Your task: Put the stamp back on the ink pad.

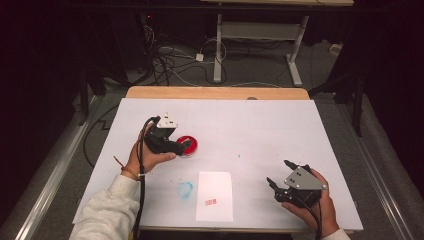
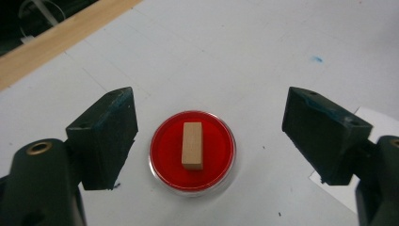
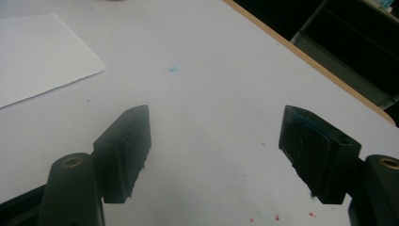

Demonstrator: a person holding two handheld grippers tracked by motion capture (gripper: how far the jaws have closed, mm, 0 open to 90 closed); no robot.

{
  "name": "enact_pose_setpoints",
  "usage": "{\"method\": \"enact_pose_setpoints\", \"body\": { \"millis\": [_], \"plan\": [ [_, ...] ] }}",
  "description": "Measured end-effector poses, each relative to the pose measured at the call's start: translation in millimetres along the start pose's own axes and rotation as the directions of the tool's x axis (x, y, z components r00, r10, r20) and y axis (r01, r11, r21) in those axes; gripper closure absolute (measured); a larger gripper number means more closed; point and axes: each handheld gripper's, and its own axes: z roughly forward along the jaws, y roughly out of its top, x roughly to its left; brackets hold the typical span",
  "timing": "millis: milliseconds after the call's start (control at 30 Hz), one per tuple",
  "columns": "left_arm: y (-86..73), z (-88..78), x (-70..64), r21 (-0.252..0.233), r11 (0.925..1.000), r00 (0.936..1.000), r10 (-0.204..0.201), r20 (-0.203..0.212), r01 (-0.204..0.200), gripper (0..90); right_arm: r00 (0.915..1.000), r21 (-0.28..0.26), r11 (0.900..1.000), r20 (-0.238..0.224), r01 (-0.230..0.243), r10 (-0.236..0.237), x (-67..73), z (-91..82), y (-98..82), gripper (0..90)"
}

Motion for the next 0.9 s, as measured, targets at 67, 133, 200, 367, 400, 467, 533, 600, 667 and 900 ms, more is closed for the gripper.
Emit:
{"method": "enact_pose_setpoints", "body": {
  "millis": [67, 133, 200, 367, 400, 467, 533, 600, 667, 900],
  "plan": [
    [-1.0, -2.9, -5.7, -0.014, 0.9995, 0.9996, 0.027, -0.010, -0.027, 17.5, 1.0000, 0.003, 1.000, -0.001, 0.006, -0.006, 0.5, 0.1, 0.1, 26.2],
    [-1.2, -5.6, -10.2, -0.031, 0.9989, 0.9992, 0.035, -0.018, -0.036, 16.9, 1.0000, 0.005, 1.000, -0.001, 0.005, -0.005, 0.8, 0.4, -0.1, 26.2],
    [-1.1, -7.6, -14.6, -0.039, 0.9983, 0.9985, 0.042, -0.034, -0.044, 17.1, 1.0000, 0.005, 1.000, -0.002, 0.004, -0.004, 0.1, 0.3, -0.7, 26.2],
    [-4.8, -13.2, -24.6, -0.103, 0.9902, 0.9944, 0.088, -0.057, -0.094, 17.7, 1.0000, -0.004, 1.000, -0.003, 0.007, -0.007, 0.4, -1.0, -0.2, 26.2],
    [-6.0, -13.6, -25.5, -0.113, 0.9893, 0.9948, 0.086, -0.055, -0.092, 17.1, 1.0000, -0.006, 1.000, 0.000, 0.007, -0.007, 0.4, -1.1, 0.0, 26.1],
    [-9.5, -13.9, -27.5, -0.128, 0.9873, 0.9939, 0.086, -0.069, -0.095, 16.7, 1.0000, -0.010, 1.000, -0.005, 0.001, -0.001, -0.3, -1.5, 0.1, 26.1],
    [-13.0, -15.1, -29.8, -0.146, 0.9837, 0.9926, 0.094, -0.077, -0.105, 16.7, 1.0000, -0.013, 1.000, -0.004, 0.000, 0.000, -0.9, -2.4, 0.2, 26.0],
    [-16.2, -17.6, -31.6, -0.169, 0.9792, 0.9920, 0.100, -0.078, -0.112, 16.7, 1.0000, -0.017, 1.000, -0.001, -0.005, 0.005, -1.2, -3.1, 0.5, 26.0],
    [-18.6, -19.3, -33.9, -0.174, 0.9791, 0.9924, 0.093, -0.080, -0.106, 16.7, 1.0000, -0.021, 1.000, 0.001, -0.008, 0.008, -1.5, -3.6, 0.7, 26.0],
    [-27.8, -25.2, -40.6, -0.166, 0.9765, 0.9848, 0.118, -0.128, -0.138, 16.7, 1.0000, -0.039, 0.999, 0.003, -0.005, 0.005, -1.8, -5.9, 1.6, 26.0]
  ]
}}
